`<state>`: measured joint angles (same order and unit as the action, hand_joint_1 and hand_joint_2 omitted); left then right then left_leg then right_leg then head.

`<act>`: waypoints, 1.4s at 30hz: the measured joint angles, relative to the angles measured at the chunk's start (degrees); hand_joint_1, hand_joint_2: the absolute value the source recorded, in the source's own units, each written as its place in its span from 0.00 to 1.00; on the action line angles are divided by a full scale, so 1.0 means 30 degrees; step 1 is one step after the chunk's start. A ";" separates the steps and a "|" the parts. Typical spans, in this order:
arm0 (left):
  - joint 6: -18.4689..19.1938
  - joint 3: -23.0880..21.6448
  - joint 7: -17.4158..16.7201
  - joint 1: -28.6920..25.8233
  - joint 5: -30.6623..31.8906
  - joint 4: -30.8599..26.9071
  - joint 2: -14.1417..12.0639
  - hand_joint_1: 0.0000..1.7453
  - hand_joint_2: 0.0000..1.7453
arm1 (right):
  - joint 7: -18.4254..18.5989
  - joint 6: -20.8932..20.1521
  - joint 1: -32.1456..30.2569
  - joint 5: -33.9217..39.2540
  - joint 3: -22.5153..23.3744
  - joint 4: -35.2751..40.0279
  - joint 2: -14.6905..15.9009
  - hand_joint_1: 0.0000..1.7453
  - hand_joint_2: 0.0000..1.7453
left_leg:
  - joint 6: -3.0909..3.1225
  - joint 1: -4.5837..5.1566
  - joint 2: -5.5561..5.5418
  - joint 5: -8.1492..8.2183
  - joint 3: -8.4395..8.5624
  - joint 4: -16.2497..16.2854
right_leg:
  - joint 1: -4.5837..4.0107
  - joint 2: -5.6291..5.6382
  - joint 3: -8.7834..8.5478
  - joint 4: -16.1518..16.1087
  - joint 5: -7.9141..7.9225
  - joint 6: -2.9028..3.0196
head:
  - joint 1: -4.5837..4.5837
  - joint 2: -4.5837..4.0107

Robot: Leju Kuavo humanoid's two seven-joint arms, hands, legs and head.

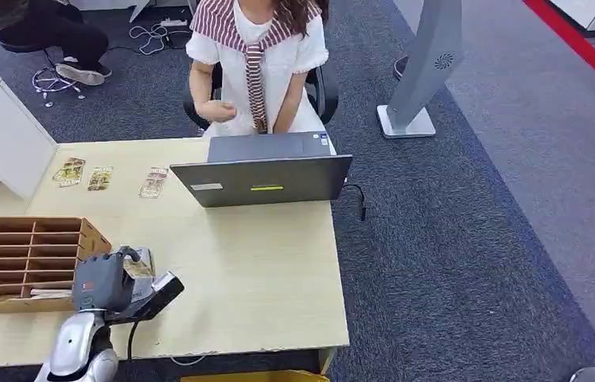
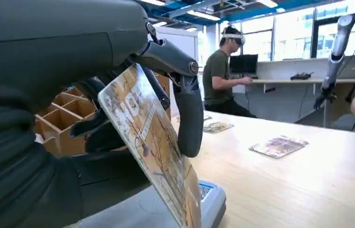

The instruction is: Pass the card to the sensor for recognition and then transmit it.

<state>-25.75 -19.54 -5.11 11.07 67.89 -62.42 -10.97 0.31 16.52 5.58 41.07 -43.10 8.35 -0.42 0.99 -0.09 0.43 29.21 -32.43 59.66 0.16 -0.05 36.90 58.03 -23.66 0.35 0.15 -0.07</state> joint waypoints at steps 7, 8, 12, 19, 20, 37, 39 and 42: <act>-0.0502 0.0422 0.0343 -0.0338 0.0211 -0.0334 0.0109 1.00 1.00 | -0.0022 0.0000 0.0000 0.0000 -0.0029 0.0000 0.0000 0.00 1.00 | -0.0001 -0.0003 0.0002 -0.0001 -0.0002 0.0000 | 0.0000 0.0002 0.0000 0.0002 0.0001 0.0001 | 0.0000 0.0000; -0.0532 0.0452 0.0357 -0.0413 0.0284 -0.0401 0.0109 1.00 1.00 | -0.0029 0.0007 0.0001 0.0007 -0.0029 0.0000 0.0000 0.00 1.00 | -0.0001 -0.0003 0.0001 -0.0001 -0.0002 0.0000 | 0.0000 0.0000 0.0000 0.0002 0.0000 0.0001 | 0.0000 0.0000; 0.0381 0.0729 -0.0191 -0.0936 0.1042 -0.0940 0.0167 1.00 1.00 | -0.0138 0.0029 -0.0005 0.0343 -0.0029 0.0000 0.0000 0.00 1.00 | -0.0001 -0.0003 0.0002 0.0001 -0.0006 -0.0002 | 0.0000 0.0002 0.0002 0.0001 -0.0001 0.0001 | 0.0000 0.0000; 0.2223 0.1377 -0.1348 -0.1621 0.1370 -0.1253 0.0124 1.00 1.00 | -0.0131 0.0029 -0.0004 0.0393 -0.0029 0.0000 0.0000 0.00 1.00 | 0.0001 -0.0002 -0.0001 0.0003 -0.0013 -0.0002 | 0.0000 -0.0003 0.0008 0.0000 -0.0003 -0.0001 | 0.0000 0.0000; 0.2259 0.1413 -0.1384 -0.1619 0.1377 -0.1253 0.0102 1.00 1.00 | -0.0124 0.0029 -0.0001 0.0393 -0.0029 0.0000 0.0000 0.00 1.00 | 0.0001 -0.0002 -0.0002 0.0002 -0.0013 -0.0002 | -0.0001 -0.0003 0.0007 0.0000 -0.0003 -0.0001 | 0.0000 0.0000; 0.4240 0.1479 -0.1480 -0.1118 0.1574 -0.1253 0.0022 1.00 1.00 | -0.0124 -0.0007 0.0000 0.0619 -0.0051 0.0000 0.0000 0.00 1.00 | -0.0010 0.0000 -0.0010 -0.0009 -0.0001 -0.0002 | 0.0000 -0.0013 0.0000 0.0002 0.0004 0.0005 | 0.0000 -0.0007; 0.3962 0.1479 -0.1362 -0.0953 0.1566 -0.1253 0.0022 1.00 1.00 | -0.0124 -0.0007 0.0003 0.0612 -0.0073 0.0000 0.0000 0.00 1.00 | -0.0017 -0.0001 -0.0010 -0.0015 -0.0002 -0.0002 | 0.0000 -0.0013 0.0000 0.0002 0.0007 0.0008 | 0.0000 0.0000; 0.3045 0.1479 -0.0932 -0.0577 0.1566 -0.1253 -0.0051 1.00 1.00 | -0.0138 -0.0058 0.0010 0.0583 -0.0241 0.0000 0.0000 0.00 1.00 | -0.0032 -0.0001 -0.0007 -0.0027 -0.0004 0.0000 | -0.0004 -0.0008 0.0013 0.0002 0.0019 0.0020 | 0.0007 0.0000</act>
<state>-16.61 -15.10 -7.91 9.34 72.59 -66.18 -11.13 -0.11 16.35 5.61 42.82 -43.82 8.35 -0.42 0.90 -0.10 0.41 29.12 -32.44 59.66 0.14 -0.08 36.94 58.04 -23.60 0.41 0.17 -0.07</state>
